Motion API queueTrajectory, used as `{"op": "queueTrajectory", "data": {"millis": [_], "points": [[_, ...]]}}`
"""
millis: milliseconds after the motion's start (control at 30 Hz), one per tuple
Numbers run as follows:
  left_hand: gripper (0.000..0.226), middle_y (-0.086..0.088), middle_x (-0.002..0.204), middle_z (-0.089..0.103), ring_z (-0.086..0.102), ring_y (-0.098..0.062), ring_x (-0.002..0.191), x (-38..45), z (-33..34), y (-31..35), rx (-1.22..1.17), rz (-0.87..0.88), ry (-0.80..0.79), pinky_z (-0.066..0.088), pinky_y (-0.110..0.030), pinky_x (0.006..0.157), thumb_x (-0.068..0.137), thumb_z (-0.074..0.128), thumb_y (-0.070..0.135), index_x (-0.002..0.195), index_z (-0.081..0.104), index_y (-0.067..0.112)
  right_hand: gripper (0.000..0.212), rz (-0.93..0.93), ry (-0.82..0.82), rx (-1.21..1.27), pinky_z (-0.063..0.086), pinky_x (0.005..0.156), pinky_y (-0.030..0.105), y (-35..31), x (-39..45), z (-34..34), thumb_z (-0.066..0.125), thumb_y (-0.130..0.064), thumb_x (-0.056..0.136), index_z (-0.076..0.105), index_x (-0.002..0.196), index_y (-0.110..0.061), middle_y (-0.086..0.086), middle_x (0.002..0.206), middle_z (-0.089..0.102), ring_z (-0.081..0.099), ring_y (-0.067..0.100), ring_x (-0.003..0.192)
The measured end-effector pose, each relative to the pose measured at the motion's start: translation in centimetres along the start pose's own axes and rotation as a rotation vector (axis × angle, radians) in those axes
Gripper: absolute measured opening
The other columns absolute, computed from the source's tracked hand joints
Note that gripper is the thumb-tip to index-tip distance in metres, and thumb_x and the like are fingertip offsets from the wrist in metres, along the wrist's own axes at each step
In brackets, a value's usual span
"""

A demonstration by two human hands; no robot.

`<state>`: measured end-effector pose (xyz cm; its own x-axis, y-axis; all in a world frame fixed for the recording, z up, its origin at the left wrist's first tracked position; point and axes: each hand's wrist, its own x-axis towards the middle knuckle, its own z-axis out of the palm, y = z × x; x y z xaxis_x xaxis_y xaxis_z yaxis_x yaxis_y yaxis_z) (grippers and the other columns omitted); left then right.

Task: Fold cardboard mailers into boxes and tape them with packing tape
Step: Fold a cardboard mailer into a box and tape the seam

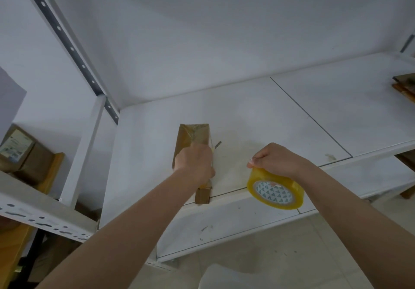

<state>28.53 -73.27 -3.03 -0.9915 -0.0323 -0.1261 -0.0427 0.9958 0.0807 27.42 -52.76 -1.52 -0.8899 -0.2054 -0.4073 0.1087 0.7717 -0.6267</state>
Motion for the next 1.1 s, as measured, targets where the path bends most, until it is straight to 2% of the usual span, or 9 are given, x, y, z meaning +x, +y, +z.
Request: {"op": "queueTrajectory", "data": {"millis": [100, 167, 267, 467, 667, 767, 833, 967, 1100], "points": [[0.033, 0.004, 0.077, 0.052, 0.053, -0.015, 0.071, 1.0, -1.0, -0.7, -0.255, -0.025, 0.078, 0.039, -0.027, 0.058, 0.083, 0.068, 0.044, 0.078, 0.044, 0.022, 0.019, -0.009, 0.013, 0.005, 0.048, 0.098, 0.04, 0.1, -0.1, -0.3, 0.06, -0.034, 0.092, 0.077, 0.098, -0.027, 0.0, 0.112, 0.069, 0.062, 0.019, 0.1], [0.038, 0.0, 0.093, 0.055, 0.056, -0.021, 0.081, 1.8, -1.5, -0.6, -0.331, -0.076, 0.199, 0.041, -0.03, 0.064, 0.082, 0.068, 0.051, 0.092, 0.051, 0.018, 0.02, -0.017, 0.023, 0.0, 0.048, 0.097, 0.04, 0.0, -0.1, -0.5, 0.06, -0.035, 0.093, 0.077, 0.099, -0.027, 0.0, 0.111, 0.069, 0.062, 0.019, 0.099], [0.06, -0.012, 0.118, 0.047, 0.058, -0.03, 0.097, 2.4, -0.8, 0.3, -0.228, -0.172, 0.177, 0.041, -0.033, 0.067, 0.084, 0.067, 0.05, 0.122, 0.049, 0.007, 0.02, -0.031, 0.034, 0.006, 0.047, 0.099, 0.04, -0.1, 0.0, -0.7, 0.059, -0.034, 0.093, 0.077, 0.1, -0.026, -0.003, 0.114, 0.069, 0.061, 0.018, 0.103], [0.031, -0.002, 0.103, 0.045, 0.059, -0.026, 0.1, 2.3, -2.0, -2.0, -0.076, 0.131, 0.059, 0.043, -0.029, 0.071, 0.087, 0.059, 0.014, 0.117, 0.057, 0.011, 0.019, -0.043, 0.069, 0.037, 0.049, 0.095, 0.039, 0.5, -0.1, -1.8, 0.061, -0.033, 0.092, 0.077, 0.098, -0.024, 0.0, 0.107, 0.071, 0.063, 0.018, 0.097], [0.035, -0.005, 0.11, 0.063, 0.061, -0.027, 0.1, 1.5, -2.4, -3.6, -0.097, 0.084, 0.11, 0.05, -0.036, 0.084, 0.098, 0.047, 0.044, 0.113, 0.063, 0.016, 0.019, -0.03, 0.103, 0.077, 0.051, 0.092, 0.037, 1.0, 0.1, -2.7, 0.061, -0.032, 0.093, 0.077, 0.097, -0.023, 0.002, 0.106, 0.071, 0.064, 0.019, 0.095], [0.045, -0.004, 0.112, 0.057, 0.06, -0.026, 0.098, 1.2, -0.5, -0.6, -0.316, 0.037, 0.192, 0.05, -0.037, 0.082, 0.09, 0.056, 0.054, 0.111, 0.064, 0.015, 0.018, -0.035, 0.105, 0.085, 0.051, 0.089, 0.036, 1.0, 0.2, -2.8, 0.063, -0.032, 0.091, 0.077, 0.099, -0.023, 0.002, 0.106, 0.07, 0.063, 0.019, 0.093], [0.057, 0.002, 0.124, 0.047, 0.06, -0.024, 0.1, 1.1, 0.7, 0.6, -0.253, 0.04, 0.155, 0.05, -0.035, 0.082, 0.081, 0.061, 0.065, 0.123, 0.061, 0.026, 0.019, -0.038, 0.103, 0.076, 0.05, 0.088, 0.035, 0.9, 0.2, -2.8, 0.064, -0.033, 0.09, 0.077, 0.099, -0.023, 0.001, 0.107, 0.069, 0.062, 0.018, 0.093], [0.048, 0.016, 0.132, 0.043, 0.06, -0.017, 0.101, 1.5, 1.6, -0.2, -0.177, 0.107, 0.178, 0.043, -0.025, 0.076, 0.089, 0.062, 0.048, 0.135, 0.051, 0.041, 0.019, -0.051, 0.098, 0.073, 0.05, 0.089, 0.035, 0.9, 0.1, -2.8, 0.064, -0.035, 0.09, 0.077, 0.099, -0.024, 0.0, 0.109, 0.069, 0.062, 0.019, 0.096], [0.043, 0.023, 0.13, 0.042, 0.052, -0.006, 0.08, 1.1, 0.8, -2.4, -0.183, 0.264, 0.17, 0.042, -0.023, 0.073, 0.089, 0.063, 0.044, 0.131, 0.053, 0.049, 0.015, -0.068, 0.069, 0.114, 0.052, 0.083, 0.031, 0.9, 0.0, -3.1, 0.063, -0.036, 0.091, 0.078, 0.092, -0.03, -0.005, 0.103, 0.071, 0.064, 0.015, 0.092]]}}
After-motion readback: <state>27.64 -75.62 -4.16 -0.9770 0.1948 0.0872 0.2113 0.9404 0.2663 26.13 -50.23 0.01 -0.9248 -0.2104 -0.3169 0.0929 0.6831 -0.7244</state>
